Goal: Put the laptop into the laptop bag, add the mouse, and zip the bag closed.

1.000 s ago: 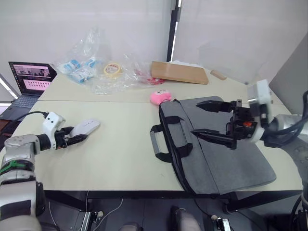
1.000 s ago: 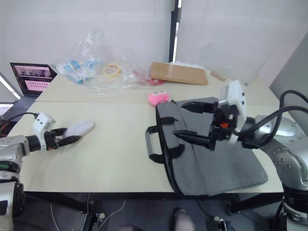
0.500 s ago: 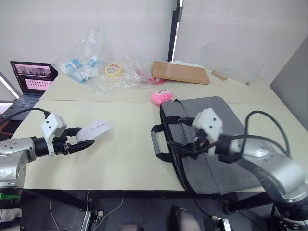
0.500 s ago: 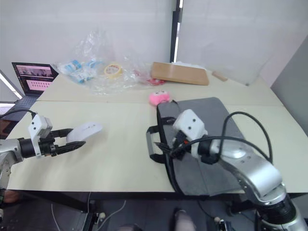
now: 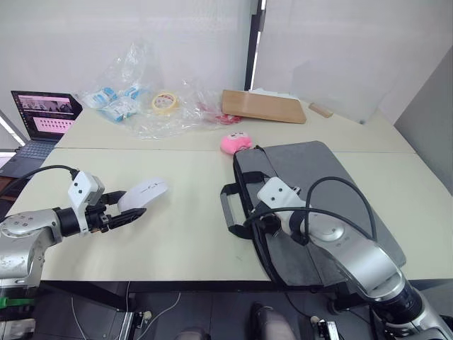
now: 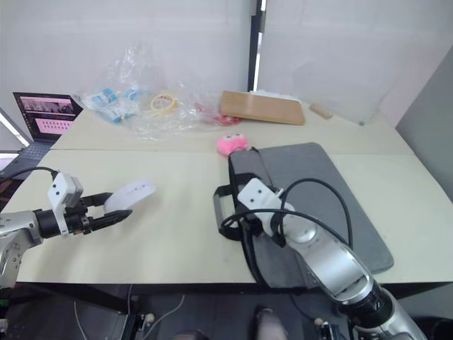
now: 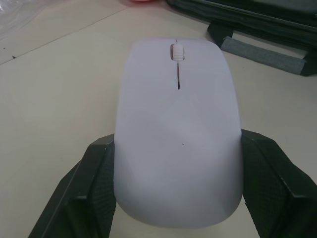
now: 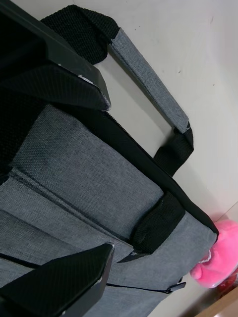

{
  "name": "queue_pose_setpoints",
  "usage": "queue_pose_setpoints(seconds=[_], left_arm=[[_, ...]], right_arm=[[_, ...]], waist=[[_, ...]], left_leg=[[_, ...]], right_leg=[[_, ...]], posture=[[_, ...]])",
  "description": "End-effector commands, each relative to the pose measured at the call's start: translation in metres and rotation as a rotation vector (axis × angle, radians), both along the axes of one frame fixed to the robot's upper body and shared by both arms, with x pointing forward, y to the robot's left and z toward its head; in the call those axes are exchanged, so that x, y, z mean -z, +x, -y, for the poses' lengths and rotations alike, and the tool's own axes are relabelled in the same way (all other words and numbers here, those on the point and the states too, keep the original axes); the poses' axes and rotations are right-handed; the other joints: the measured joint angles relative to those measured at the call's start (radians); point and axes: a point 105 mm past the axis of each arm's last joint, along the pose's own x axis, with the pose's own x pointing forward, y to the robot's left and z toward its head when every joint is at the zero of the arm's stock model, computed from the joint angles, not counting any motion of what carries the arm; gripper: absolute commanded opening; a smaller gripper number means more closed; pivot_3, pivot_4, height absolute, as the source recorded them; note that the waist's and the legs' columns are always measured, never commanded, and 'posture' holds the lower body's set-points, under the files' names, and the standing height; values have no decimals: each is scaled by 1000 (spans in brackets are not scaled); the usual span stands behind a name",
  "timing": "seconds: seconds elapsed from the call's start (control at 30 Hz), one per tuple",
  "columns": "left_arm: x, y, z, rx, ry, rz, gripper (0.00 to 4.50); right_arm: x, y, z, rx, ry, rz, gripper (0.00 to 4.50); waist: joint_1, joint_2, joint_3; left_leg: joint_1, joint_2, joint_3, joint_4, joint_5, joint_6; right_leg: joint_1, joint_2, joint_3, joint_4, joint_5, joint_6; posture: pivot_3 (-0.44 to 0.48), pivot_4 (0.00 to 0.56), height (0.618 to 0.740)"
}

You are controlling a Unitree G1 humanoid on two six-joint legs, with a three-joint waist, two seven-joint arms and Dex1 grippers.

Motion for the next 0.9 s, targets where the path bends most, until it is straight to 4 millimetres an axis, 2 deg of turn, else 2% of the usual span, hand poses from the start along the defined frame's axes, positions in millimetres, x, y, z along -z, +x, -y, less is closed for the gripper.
queue_pose_setpoints(seconds=[0.03,0.3,0.43,0.67,0.7,0.9], left_arm=[[-11,0,8,26,1,46,2840],[-12,1,11,35,-2,44,2840],[-11,0,12,38,-2,41,2840],[-11,-2,13,43,2,31,2840],[-11,-2,13,43,2,31,2840],[-12,-2,13,45,4,40,2840]], right_arm=[[-8,-1,-4,-9,12,-6,4500],[-1,-2,-10,-13,-14,-36,4500],[6,-2,-7,-8,-94,-16,4500],[9,-2,-2,12,-117,-23,4500],[9,-2,0,14,-124,-20,3882],[7,-3,7,23,-122,-23,1969]], waist=[[-1,0,0],[-5,0,0],[-6,0,0],[-11,0,0],[-11,0,0],[-8,0,0]], left_leg=[[0,0,0,0,0,0],[0,0,0,-1,0,0],[0,0,1,-1,0,0],[0,0,1,-1,0,-1],[0,0,1,-1,0,-1],[0,0,1,-1,0,-1]], right_leg=[[0,0,0,0,0,0],[0,0,0,0,0,0],[0,0,0,0,0,0],[0,0,-1,-1,0,0],[0,0,-1,-1,0,0],[0,0,-1,-1,0,0]], posture=[[0,150,740],[0,150,740],[0,150,740],[0,150,740],[0,150,740],[0,150,740]])
